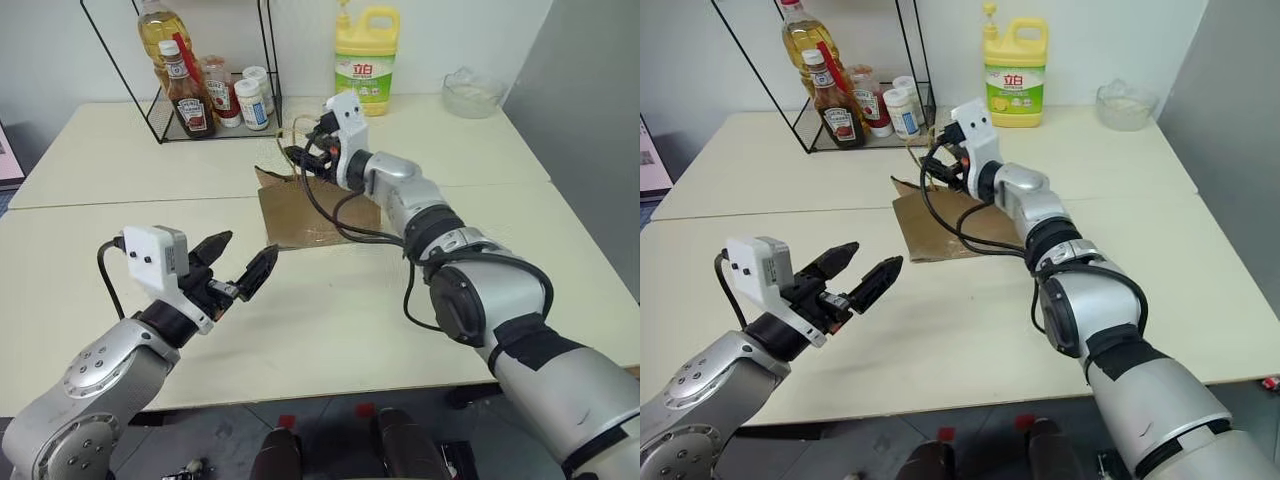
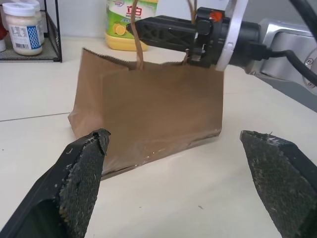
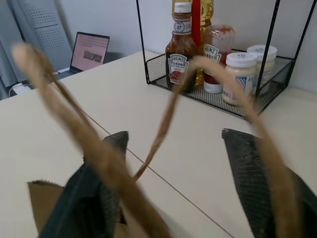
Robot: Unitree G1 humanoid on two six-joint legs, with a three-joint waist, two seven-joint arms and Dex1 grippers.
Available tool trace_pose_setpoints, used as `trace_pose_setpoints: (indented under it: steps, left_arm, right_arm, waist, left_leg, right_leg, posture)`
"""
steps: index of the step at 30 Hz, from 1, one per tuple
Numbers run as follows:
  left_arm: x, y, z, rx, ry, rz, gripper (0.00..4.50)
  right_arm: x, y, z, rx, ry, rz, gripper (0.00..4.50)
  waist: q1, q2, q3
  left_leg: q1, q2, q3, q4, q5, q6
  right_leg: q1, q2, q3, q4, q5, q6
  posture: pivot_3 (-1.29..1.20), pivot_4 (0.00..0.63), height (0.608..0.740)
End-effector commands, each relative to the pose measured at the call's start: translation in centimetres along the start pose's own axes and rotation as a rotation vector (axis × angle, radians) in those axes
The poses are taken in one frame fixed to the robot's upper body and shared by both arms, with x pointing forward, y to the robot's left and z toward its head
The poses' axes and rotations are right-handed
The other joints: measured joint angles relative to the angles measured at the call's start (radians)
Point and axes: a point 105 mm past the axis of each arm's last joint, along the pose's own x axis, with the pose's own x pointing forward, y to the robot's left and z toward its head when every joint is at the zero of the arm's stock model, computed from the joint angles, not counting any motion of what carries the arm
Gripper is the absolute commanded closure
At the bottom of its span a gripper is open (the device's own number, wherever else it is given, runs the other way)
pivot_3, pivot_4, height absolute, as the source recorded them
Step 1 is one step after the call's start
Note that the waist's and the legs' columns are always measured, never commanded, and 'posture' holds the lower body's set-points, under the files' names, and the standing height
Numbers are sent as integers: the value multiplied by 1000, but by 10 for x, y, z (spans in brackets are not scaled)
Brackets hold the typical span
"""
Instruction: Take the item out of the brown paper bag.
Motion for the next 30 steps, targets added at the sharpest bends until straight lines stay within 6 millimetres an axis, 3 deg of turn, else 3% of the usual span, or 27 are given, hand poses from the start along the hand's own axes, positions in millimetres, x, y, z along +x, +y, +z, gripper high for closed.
trace_pose_setpoints:
  steps: [1, 9, 12, 18, 24, 30]
  left_arm:
    - [4, -1, 8, 26, -28, -35, 0]
    - [16, 10, 12, 67, -2, -102, 0]
    - [23, 16, 17, 92, 4, -124, 0]
    - [50, 38, 42, 172, -12, -141, 0]
    - [105, 79, 70, 367, -23, -54, 0]
    - [171, 94, 86, 518, -24, -1, 0]
  right_arm:
    - [-9, 2, 15, -92, -28, 110, 79]
    - [-55, -16, 9, -155, 60, 196, 30]
    - [-73, -20, 12, -159, 68, 165, 30]
    - [-128, -21, 6, -170, 80, 6, 30]
    - [-173, -1, -22, -175, 97, -228, 30]
    - [-198, 13, -32, -123, 64, -430, 30]
  waist:
    - [0, 0, 0]
    - [8, 0, 0]
    - [10, 0, 0]
    - [25, 0, 0]
    - [35, -1, 0]
    - [33, -1, 0]
  left_leg:
    - [0, 0, 0, 0, 0, 0]
    - [0, 0, 0, 1, 0, -1]
    - [0, 0, 0, 1, 0, -1]
    - [-1, 0, -1, 1, 0, 0]
    - [-1, -1, -2, 1, 0, -1]
    - [-1, -1, -2, 1, 1, -1]
  right_leg:
    - [0, 0, 0, 0, 0, 0]
    - [1, 0, 0, 0, 0, 0]
    - [1, 0, 0, 0, 0, 0]
    - [1, 0, -1, 0, 0, 0]
    - [1, 0, -2, 0, 0, 0]
    - [1, 0, -2, -1, 0, 0]
  posture:
    - [0, 150, 740]
    - [0, 150, 740]
    - [0, 150, 740]
    - [0, 150, 740]
    - [0, 150, 740]
    - [0, 150, 740]
